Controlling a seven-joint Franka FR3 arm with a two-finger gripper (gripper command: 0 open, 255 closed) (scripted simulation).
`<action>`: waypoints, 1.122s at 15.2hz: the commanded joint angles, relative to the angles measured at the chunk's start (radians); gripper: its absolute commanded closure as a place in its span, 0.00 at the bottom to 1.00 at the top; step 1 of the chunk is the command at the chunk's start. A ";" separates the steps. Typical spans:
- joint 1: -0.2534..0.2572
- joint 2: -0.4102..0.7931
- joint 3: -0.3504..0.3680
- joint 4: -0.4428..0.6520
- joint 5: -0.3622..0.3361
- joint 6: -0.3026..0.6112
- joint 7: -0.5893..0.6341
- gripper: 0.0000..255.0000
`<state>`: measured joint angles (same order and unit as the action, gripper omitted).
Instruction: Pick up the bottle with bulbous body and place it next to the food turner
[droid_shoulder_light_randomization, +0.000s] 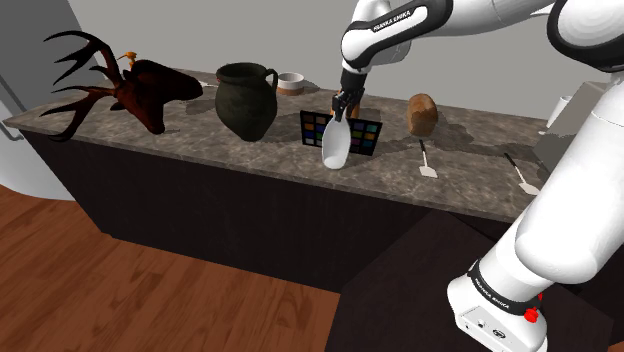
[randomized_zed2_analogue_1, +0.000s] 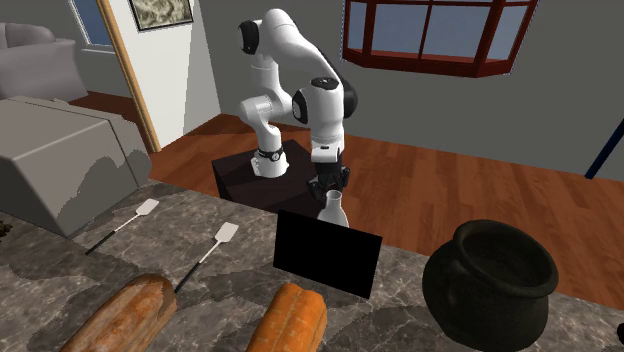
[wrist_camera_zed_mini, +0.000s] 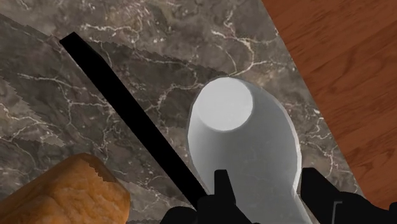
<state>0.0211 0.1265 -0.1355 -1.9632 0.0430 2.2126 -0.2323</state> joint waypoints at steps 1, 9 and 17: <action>0.000 -0.009 0.000 0.011 -0.002 -0.019 0.002 1.00; 0.001 -0.039 -0.001 0.083 -0.009 -0.121 0.008 1.00; 0.001 -0.057 -0.001 0.169 -0.013 -0.224 0.012 1.00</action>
<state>0.0231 0.0747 -0.1361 -1.8026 0.0302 2.0009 -0.2193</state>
